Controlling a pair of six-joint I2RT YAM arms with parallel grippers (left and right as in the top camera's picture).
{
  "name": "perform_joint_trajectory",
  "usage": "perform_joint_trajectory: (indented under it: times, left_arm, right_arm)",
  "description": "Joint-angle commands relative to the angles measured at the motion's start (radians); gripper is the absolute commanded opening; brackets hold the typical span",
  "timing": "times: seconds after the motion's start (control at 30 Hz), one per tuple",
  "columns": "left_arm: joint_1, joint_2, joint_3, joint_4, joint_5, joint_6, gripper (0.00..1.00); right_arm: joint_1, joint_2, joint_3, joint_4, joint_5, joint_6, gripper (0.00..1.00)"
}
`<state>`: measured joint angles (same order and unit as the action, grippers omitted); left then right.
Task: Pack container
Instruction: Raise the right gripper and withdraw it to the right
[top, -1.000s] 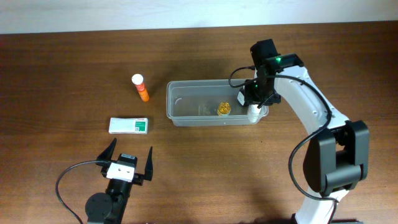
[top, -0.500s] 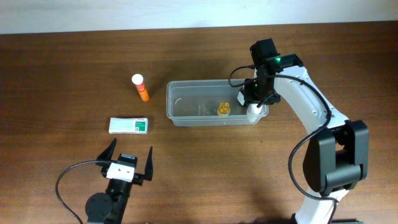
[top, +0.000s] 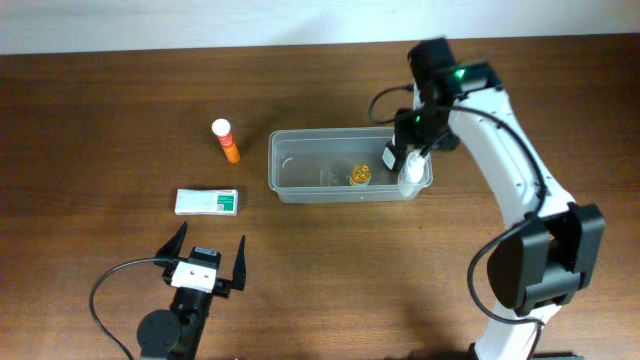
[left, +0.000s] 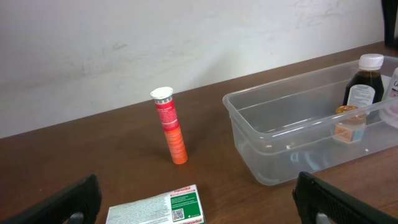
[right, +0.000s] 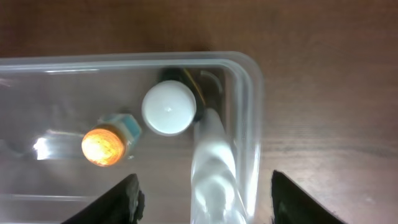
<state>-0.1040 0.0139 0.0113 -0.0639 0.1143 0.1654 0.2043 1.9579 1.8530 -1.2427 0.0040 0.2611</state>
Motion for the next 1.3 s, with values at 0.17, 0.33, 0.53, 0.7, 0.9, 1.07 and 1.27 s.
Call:
perform_joint_trajectory:
  times: [0.17, 0.33, 0.53, 0.7, 0.9, 1.07, 1.27]
  left_arm:
    - [0.005, -0.007, -0.002, -0.005, -0.007, 0.016, 0.99]
    - [0.005, -0.007, -0.002, -0.005, -0.007, 0.016, 0.99]
    - [0.005, -0.007, -0.002, -0.005, -0.007, 0.016, 0.99]
    - [0.005, -0.007, -0.002, -0.005, -0.007, 0.016, 0.99]
    - [0.005, -0.007, -0.002, -0.005, -0.007, 0.016, 0.99]
    - [0.005, -0.007, -0.002, -0.005, -0.007, 0.016, 0.99]
    - [0.005, -0.007, -0.002, -0.005, -0.007, 0.016, 0.99]
  right_arm:
    - [-0.121, -0.043, 0.304, -0.224, 0.114, -0.017, 0.98]
    - [-0.253, -0.04, 0.324, -0.279, 0.102, -0.011, 0.98]
    - [-0.419, -0.038, 0.266, -0.273, 0.006, 0.044, 0.98]
    - [-0.508, -0.038, 0.227, -0.271, 0.008, 0.044, 0.98]
    - [-0.562, -0.038, 0.181, -0.249, 0.007, 0.048, 0.98]
    - [-0.566, -0.038, 0.174, -0.249, 0.008, 0.047, 0.98]
    - [-0.566, -0.038, 0.174, -0.245, 0.007, 0.047, 0.98]
